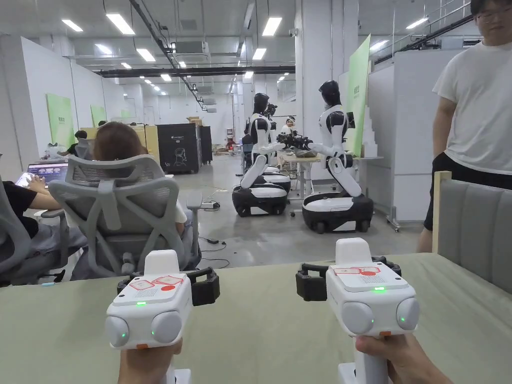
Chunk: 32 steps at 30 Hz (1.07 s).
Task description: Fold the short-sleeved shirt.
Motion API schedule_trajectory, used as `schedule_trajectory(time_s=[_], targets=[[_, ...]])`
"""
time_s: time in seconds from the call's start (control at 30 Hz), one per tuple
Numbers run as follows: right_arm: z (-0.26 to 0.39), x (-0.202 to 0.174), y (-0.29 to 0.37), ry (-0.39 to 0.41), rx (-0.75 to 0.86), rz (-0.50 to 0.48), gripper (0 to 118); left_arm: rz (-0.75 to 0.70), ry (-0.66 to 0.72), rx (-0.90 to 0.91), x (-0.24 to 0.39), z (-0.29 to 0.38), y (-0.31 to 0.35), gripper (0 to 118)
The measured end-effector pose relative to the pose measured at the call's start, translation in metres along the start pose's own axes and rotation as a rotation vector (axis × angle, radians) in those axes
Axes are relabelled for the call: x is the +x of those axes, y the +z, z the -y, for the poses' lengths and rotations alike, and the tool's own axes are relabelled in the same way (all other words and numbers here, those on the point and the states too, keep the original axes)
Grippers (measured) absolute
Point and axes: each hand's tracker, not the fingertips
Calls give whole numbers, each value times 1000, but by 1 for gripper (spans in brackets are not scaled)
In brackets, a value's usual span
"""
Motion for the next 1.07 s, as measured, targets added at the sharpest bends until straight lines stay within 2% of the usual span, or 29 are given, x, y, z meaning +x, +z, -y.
schedule_trajectory(time_s=[0.87,1.07], targets=[[-2,-9,-6,30,11,-30,118,5,-31,1,6,5,1,118],[-3,-8,-7,-4,-5,-43,118,7,-52,-4,6,8,-1,118]])
